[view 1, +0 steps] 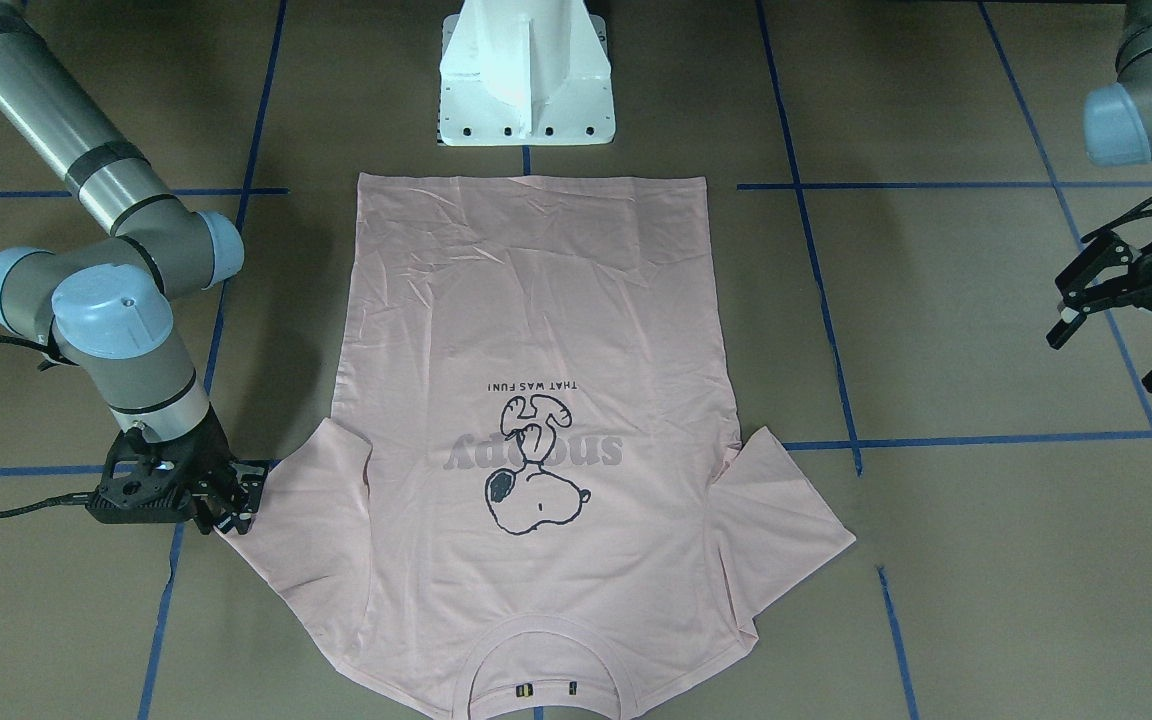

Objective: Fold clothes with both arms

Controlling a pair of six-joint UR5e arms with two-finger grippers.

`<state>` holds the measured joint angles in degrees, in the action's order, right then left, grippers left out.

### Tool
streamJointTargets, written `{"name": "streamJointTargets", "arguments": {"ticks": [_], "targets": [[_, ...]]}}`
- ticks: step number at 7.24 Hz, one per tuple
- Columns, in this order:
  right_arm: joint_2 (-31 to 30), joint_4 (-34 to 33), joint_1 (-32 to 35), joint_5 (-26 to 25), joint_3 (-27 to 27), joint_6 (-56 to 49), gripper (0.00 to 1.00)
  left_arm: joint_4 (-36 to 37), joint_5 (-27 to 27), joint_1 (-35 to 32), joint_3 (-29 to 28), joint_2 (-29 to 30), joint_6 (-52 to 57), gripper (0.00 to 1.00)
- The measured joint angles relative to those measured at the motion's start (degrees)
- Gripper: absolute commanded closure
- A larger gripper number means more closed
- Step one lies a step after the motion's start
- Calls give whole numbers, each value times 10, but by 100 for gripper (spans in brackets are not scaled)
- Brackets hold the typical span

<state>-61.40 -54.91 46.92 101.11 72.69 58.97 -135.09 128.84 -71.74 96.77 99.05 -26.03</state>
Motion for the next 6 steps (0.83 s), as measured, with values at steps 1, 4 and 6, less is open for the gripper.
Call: {"name": "streamJointTargets", "arguments": {"ticks": [1, 4, 6], "targets": [[1, 0, -1, 0, 1, 0, 100, 0, 0, 0, 0, 0, 0, 1], [9, -6, -1, -1, 28, 5, 100, 0, 0, 0, 0, 0, 0, 1], [40, -38, -9, -15, 45, 43, 100, 0, 0, 0, -1, 0, -1, 1]]}}
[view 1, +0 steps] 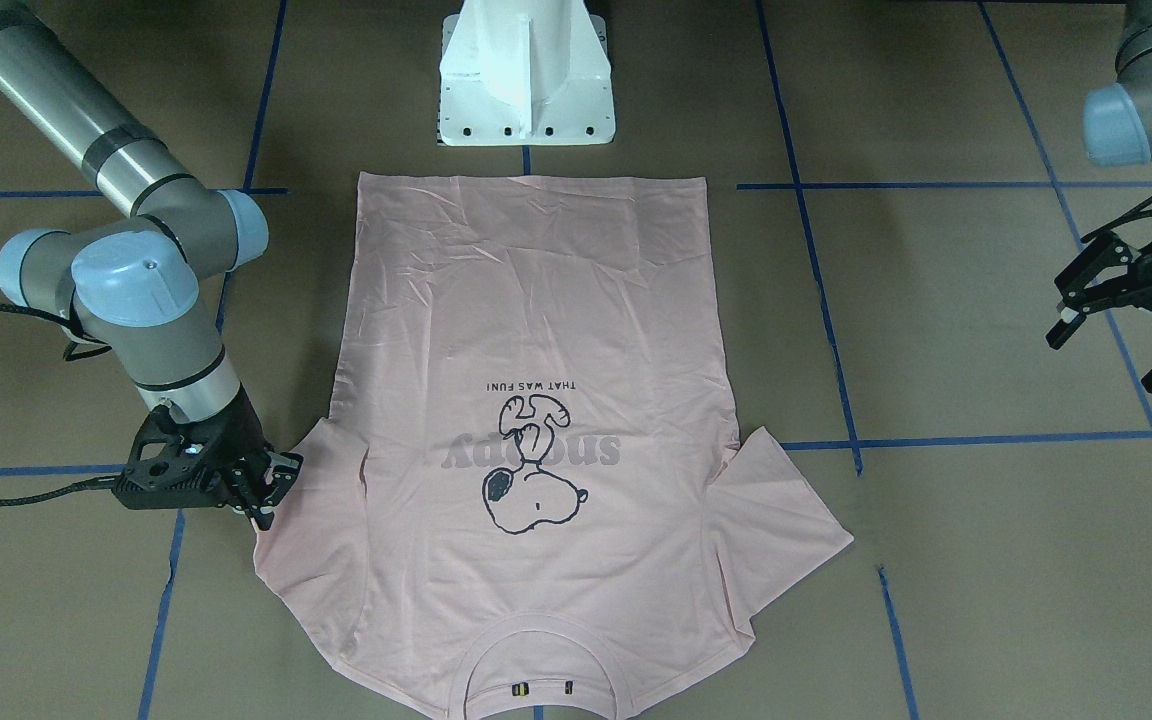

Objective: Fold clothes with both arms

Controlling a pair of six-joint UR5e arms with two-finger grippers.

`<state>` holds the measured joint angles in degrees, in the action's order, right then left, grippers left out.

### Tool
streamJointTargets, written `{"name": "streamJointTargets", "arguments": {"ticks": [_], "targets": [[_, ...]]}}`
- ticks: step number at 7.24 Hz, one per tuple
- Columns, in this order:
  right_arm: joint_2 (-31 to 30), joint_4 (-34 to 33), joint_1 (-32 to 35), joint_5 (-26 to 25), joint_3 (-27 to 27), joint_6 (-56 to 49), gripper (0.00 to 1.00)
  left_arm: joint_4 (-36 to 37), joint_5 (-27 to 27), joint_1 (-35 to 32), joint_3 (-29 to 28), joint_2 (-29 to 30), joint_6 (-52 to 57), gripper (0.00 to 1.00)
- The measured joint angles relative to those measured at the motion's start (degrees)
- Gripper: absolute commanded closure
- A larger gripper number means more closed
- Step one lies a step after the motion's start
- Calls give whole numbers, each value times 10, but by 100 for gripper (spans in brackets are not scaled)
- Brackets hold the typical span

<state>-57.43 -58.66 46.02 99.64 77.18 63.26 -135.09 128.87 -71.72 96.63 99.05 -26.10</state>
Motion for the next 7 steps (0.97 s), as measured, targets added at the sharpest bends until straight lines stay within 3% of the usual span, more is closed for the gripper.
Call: {"name": "streamJointTargets", "arguments": {"ticks": [2, 5, 7], "targets": [[51, -51, -35, -59, -12, 51, 100, 0, 1, 0, -3, 0, 0, 1], [115, -59, -69, -114, -82, 88, 100, 0, 0, 0, -5, 0, 0, 1], [123, -58, -78, -124, -93, 91, 0, 0, 1, 0, -5, 0, 0, 1]]}}
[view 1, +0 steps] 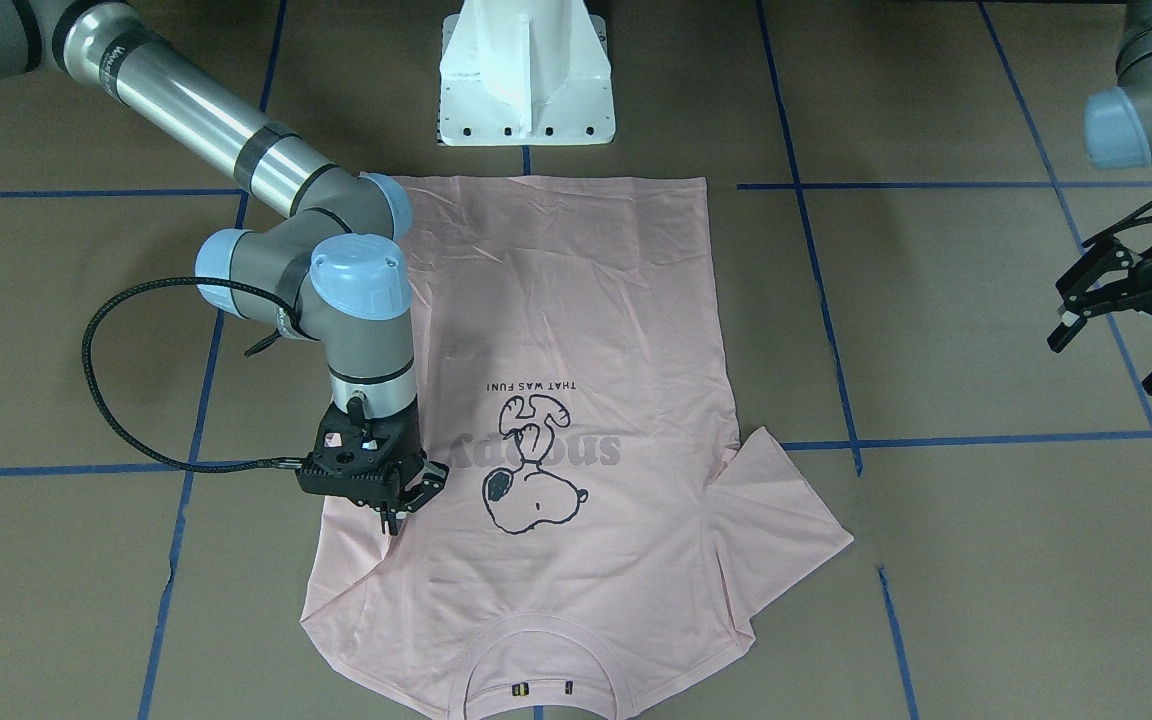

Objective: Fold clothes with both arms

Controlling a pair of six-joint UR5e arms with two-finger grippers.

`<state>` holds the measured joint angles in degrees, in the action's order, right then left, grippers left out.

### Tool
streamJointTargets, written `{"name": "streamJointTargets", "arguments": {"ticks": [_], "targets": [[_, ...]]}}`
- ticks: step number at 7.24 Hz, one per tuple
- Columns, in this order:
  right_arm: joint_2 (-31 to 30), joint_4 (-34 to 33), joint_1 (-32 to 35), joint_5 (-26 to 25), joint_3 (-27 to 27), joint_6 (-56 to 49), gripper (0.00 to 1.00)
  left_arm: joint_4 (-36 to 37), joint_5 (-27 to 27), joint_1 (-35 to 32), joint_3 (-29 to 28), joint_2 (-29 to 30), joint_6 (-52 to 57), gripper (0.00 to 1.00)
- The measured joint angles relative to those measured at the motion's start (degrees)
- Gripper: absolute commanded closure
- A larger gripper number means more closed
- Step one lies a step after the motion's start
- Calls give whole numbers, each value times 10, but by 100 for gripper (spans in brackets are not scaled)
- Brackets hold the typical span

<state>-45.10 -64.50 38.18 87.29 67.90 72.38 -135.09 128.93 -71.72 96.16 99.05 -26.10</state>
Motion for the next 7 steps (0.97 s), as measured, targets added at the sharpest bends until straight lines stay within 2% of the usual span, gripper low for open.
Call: {"name": "streamJointTargets", "arguments": {"ticks": [3, 4, 5, 6, 7], "targets": [[14, -3, 1, 9, -1, -7, 0, 0, -1, 1, -1, 0, -1, 0], [21, -10, 17, 41, 2, -22, 0, 1, -4, 6, -2, 0, -5, 0], [22, -29, 44, 95, 17, -55, 0, 2, -17, 21, -4, 4, -20, 1], [8, -62, 79, 154, 55, -103, 0, 4, -45, 44, -6, 14, -59, 15], [-26, -90, 115, 206, 110, -152, 0, 5, -67, 67, -13, 30, -107, 24]]}}
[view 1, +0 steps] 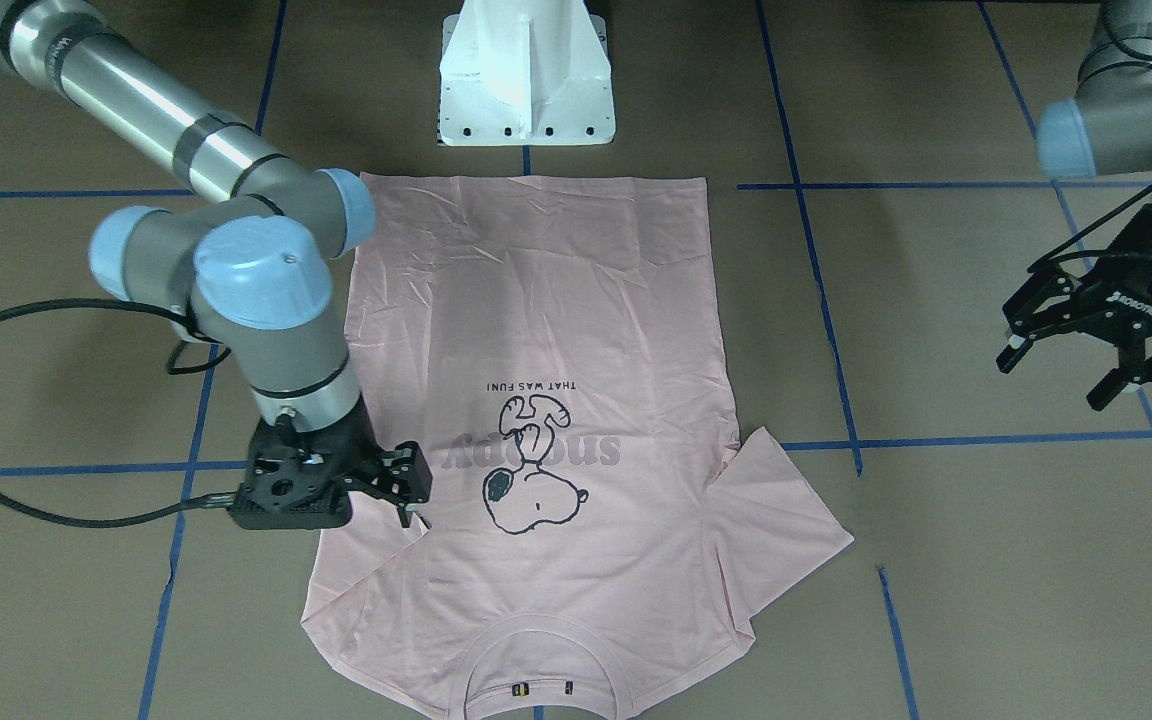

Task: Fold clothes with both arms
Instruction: 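Raise the right gripper away while the left arm moves toward the shirt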

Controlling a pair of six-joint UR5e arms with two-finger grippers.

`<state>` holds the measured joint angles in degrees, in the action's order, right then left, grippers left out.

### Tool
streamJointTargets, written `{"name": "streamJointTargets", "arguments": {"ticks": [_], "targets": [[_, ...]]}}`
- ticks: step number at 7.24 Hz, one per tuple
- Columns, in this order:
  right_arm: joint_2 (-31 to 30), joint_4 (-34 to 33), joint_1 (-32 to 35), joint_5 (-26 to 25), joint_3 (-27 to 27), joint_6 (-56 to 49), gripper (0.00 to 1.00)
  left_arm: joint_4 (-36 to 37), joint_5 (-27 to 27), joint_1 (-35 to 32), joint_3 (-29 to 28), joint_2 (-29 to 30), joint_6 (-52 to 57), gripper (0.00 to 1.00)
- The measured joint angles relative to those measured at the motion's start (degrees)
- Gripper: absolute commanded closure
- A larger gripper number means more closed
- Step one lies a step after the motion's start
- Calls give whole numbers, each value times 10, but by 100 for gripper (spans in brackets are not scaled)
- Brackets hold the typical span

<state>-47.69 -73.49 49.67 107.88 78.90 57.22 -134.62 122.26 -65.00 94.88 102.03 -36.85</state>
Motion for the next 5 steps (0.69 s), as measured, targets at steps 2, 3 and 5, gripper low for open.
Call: {"name": "streamJointTargets", "arguments": {"ticks": [2, 3, 5], "targets": [[-106, -20, 81, 98, 107, -116, 0, 0, -37, 34, -38, 38, -77, 24], [-153, -20, 107, 126, 144, -156, 0, -1, -66, 54, -66, 62, -104, 28], [-191, -18, 120, 136, 176, -178, 0, -6, -129, 91, -128, 107, -143, 33]]}}
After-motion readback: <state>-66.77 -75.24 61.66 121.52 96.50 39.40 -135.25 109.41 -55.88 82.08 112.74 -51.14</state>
